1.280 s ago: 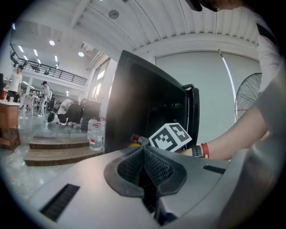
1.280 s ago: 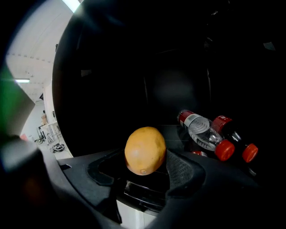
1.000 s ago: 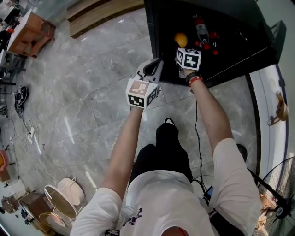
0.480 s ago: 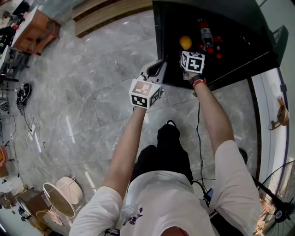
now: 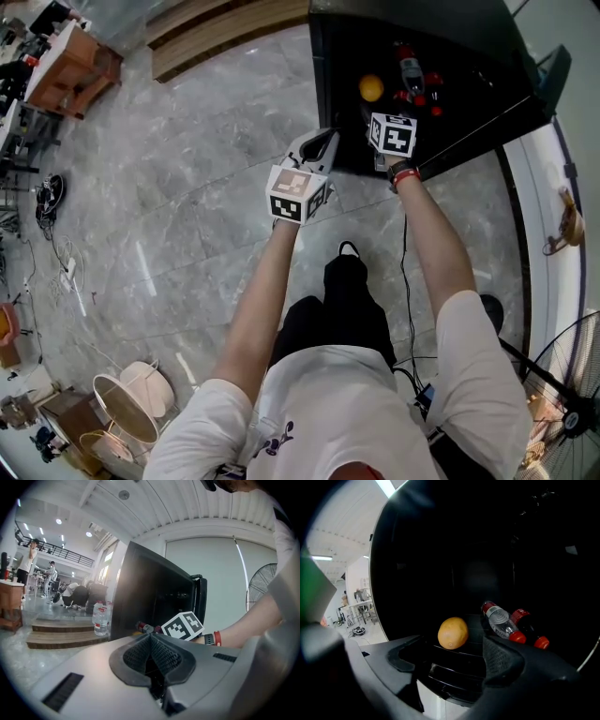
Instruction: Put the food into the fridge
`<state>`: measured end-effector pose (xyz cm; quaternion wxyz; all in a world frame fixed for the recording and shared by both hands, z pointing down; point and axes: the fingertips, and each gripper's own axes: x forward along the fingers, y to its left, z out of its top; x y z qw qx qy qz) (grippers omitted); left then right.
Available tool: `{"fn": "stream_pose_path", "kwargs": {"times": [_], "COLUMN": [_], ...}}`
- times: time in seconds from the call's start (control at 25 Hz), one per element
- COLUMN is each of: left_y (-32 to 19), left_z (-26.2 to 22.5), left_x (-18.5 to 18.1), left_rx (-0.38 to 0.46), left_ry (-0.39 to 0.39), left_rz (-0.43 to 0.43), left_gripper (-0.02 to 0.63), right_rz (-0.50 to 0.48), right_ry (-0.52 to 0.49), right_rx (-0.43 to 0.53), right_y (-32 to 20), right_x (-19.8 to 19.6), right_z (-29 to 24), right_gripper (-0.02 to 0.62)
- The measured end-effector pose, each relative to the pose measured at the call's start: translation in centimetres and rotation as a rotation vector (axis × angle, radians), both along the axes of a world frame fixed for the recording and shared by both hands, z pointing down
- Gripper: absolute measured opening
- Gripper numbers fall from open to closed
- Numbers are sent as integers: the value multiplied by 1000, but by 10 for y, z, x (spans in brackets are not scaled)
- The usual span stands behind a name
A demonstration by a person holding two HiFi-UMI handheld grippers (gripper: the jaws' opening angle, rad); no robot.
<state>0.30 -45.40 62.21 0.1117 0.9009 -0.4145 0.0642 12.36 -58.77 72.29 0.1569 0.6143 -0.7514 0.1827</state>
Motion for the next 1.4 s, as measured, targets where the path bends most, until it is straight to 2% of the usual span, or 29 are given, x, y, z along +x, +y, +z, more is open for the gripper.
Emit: {"fn": "stream_pose_path", "kwargs": {"times": [0.4, 0.8, 0.96, 1.2, 1.4], "left_y": [30, 65, 86, 113, 125], "left_z": [-39, -92, -111, -133, -154], "left_x": [-7, -19, -17, -16, -21], "left_rx": [-18, -33, -33, -36, -49], "left_ry": [-19, -5, -20, -36, -33], "left_rz": [17, 17, 27, 42, 12], "left_gripper": [18, 18, 18, 18, 18], "right_rz": [17, -1, -7, -22, -28], "right_ry": [-13, -14, -20, -33, -41], "right_rx": [-21, -26, -48, -24, -2], "right_y": [45, 103, 128, 160, 183], "right_x": [2, -7, -6, -8, -5], "right_z": [-43, -103, -122, -157, -188], "right_gripper": [385, 371, 348, 316, 281]}}
